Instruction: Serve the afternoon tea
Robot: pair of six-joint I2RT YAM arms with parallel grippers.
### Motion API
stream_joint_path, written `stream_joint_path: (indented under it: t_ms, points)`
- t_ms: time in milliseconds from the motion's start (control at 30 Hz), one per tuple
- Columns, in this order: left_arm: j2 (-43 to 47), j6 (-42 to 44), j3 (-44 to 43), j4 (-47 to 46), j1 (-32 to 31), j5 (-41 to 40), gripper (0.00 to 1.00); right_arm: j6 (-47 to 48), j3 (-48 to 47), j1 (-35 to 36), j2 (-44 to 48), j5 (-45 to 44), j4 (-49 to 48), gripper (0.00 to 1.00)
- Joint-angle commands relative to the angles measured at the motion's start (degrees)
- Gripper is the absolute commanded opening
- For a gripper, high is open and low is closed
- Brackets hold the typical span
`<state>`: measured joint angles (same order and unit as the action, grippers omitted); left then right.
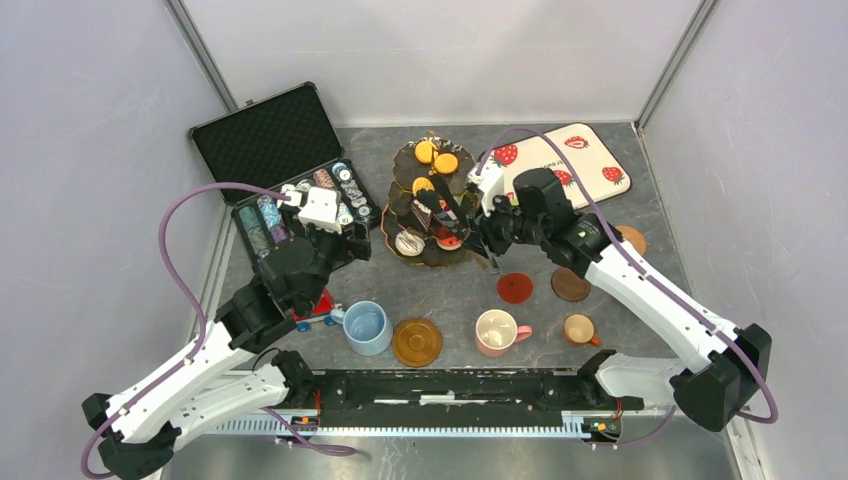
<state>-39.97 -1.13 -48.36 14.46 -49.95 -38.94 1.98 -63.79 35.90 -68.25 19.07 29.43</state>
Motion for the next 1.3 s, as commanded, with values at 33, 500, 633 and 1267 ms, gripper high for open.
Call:
stream_joint_path:
  t_ms: [33, 500, 633, 1267]
  points:
    - [0.86, -0.94, -0.78, -1.10, 0.22, -1.57, 0.99, -2.72, -6.93, 3.57, -2.70, -5.79, -2.85, 0.21]
    - [1.52, -0.81, -0.77, -1.19, 0.21, -1.83, 1.00, -5.49, -15.98, 8.28, -9.57, -17.55, 4.44, 0.39]
    - [1.60, -0.81, -0.68, -1.19, 0.21, -1.92, 1.00, -5.47, -16.89, 9.34, -10.00, -19.93, 5.36, 0.46]
    - [1.29, -0.90, -0.68, -1.10, 0.23, -1.88, 1.00, 1.23, -13.02, 10.16, 4.80, -26.28, 3.79, 0.47]
